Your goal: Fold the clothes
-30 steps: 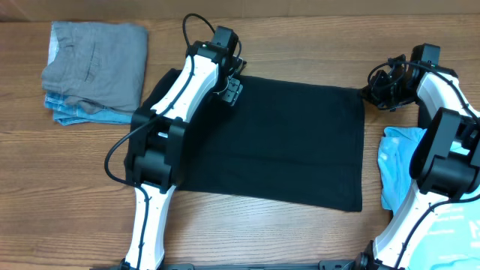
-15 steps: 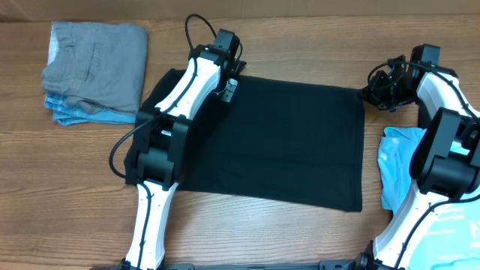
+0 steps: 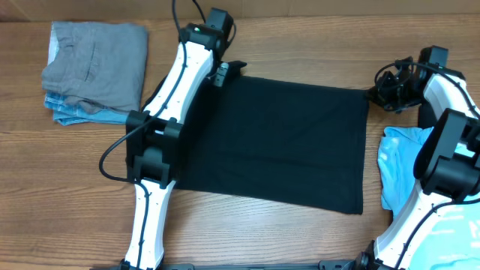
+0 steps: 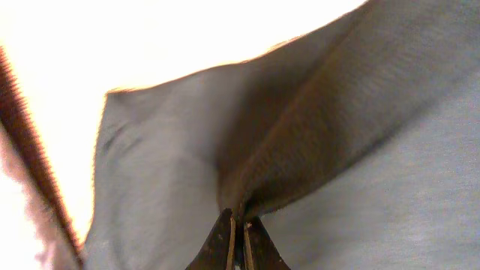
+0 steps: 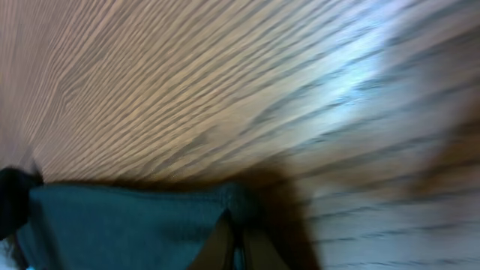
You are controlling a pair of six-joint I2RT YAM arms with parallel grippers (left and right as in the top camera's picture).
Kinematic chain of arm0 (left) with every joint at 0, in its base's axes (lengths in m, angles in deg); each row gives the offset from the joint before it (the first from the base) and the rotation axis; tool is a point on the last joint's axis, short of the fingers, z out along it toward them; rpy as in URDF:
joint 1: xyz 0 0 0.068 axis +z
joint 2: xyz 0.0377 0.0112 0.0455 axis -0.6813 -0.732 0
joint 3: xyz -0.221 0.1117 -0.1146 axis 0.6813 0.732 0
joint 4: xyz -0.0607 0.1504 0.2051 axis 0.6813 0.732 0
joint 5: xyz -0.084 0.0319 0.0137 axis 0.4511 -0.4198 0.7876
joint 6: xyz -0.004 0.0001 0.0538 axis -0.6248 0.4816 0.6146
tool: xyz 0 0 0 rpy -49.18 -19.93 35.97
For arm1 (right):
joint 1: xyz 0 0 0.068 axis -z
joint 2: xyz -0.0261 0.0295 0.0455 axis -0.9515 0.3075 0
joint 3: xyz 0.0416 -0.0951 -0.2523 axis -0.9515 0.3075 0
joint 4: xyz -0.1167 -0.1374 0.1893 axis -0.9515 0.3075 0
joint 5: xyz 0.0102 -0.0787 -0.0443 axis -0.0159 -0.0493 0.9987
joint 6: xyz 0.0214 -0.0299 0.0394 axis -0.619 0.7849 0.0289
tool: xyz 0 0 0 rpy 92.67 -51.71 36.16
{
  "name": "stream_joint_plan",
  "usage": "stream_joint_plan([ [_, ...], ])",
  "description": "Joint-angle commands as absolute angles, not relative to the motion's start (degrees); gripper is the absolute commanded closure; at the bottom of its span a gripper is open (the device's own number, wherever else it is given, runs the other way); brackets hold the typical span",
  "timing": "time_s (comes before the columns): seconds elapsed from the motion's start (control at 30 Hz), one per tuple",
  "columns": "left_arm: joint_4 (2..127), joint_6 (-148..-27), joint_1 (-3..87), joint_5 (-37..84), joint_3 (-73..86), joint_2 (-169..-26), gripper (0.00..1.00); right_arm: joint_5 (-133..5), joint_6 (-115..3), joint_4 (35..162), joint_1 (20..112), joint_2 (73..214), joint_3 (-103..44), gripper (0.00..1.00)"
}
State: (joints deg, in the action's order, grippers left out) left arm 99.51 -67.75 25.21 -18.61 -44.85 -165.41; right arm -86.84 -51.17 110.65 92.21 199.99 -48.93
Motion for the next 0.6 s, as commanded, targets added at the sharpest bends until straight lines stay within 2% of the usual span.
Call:
stream_joint_plan([
  [0.0, 103.1, -70.9, 26.5, -21.5, -47.2, -165.5, 0.96, -90.4, -49.2, 111.2, 93.0, 197.3, -49.9, 0.96],
  [0.43, 117.6, -72.6, 29.9, -22.9, -56.4, -165.4, 0.96, -91.4, -49.2, 113.5, 93.0, 195.9, -49.9, 0.96],
  [0.57, 123.9, -75.5, 29.9, -22.8, -57.7, -165.4, 0.96, -86.3, -49.2, 117.2, 93.0, 193.0, -49.9, 0.96],
])
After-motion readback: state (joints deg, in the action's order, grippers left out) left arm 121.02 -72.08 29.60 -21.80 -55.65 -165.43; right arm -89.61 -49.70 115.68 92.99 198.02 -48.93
